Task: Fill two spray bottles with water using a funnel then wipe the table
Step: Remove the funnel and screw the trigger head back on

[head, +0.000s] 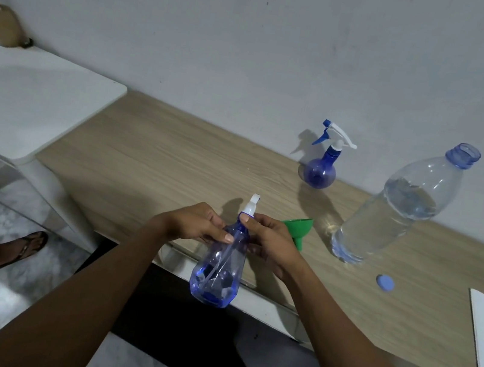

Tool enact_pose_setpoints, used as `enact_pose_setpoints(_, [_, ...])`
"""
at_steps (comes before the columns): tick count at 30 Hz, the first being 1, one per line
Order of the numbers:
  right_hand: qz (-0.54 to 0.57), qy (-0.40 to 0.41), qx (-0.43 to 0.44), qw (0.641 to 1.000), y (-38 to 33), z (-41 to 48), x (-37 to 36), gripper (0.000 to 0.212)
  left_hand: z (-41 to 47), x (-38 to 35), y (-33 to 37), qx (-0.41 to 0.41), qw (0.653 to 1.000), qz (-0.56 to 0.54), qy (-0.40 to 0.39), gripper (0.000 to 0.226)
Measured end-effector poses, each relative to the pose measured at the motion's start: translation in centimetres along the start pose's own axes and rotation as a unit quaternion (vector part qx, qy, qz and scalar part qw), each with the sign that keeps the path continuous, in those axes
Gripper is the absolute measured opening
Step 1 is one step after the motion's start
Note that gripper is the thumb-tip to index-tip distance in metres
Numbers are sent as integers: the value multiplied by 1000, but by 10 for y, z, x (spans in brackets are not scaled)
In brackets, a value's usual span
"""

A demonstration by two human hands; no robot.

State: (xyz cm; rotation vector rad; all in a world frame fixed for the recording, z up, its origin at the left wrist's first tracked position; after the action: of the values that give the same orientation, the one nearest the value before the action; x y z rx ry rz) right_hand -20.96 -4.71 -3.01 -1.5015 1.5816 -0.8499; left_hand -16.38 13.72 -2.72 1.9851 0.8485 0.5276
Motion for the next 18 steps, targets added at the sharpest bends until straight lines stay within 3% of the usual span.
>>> enact_pose_setpoints(3, [1,3,-1,1000,-1,1,0,13,1,2,1,0,1000,9,-6,31])
enact_pose_setpoints(7, [-37,37,14,999,-3,10,1,61,3,3,9,-22,1000,13,18,30])
enact_pose_setpoints(13, [-18,109,145,983,-49,24,14,23,22,5,49,-144,985,14,92,41])
enact_pose_setpoints(18, [-77,133,222,963,-103,35,37,21,53,7,85,-178,980,-16,83,52])
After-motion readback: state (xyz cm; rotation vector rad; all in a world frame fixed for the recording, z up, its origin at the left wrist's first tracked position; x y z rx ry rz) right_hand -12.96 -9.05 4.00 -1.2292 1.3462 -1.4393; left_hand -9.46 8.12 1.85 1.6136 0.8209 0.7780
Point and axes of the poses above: each hand's wrist, its own z-axis towards the middle knuckle, its own x-axis out of the back of the hand, y = z × x, the point moved 2 cm from there along z, towards the middle knuckle, and after that the axes turned 5 degrees about -z, right-handed, at the moved point
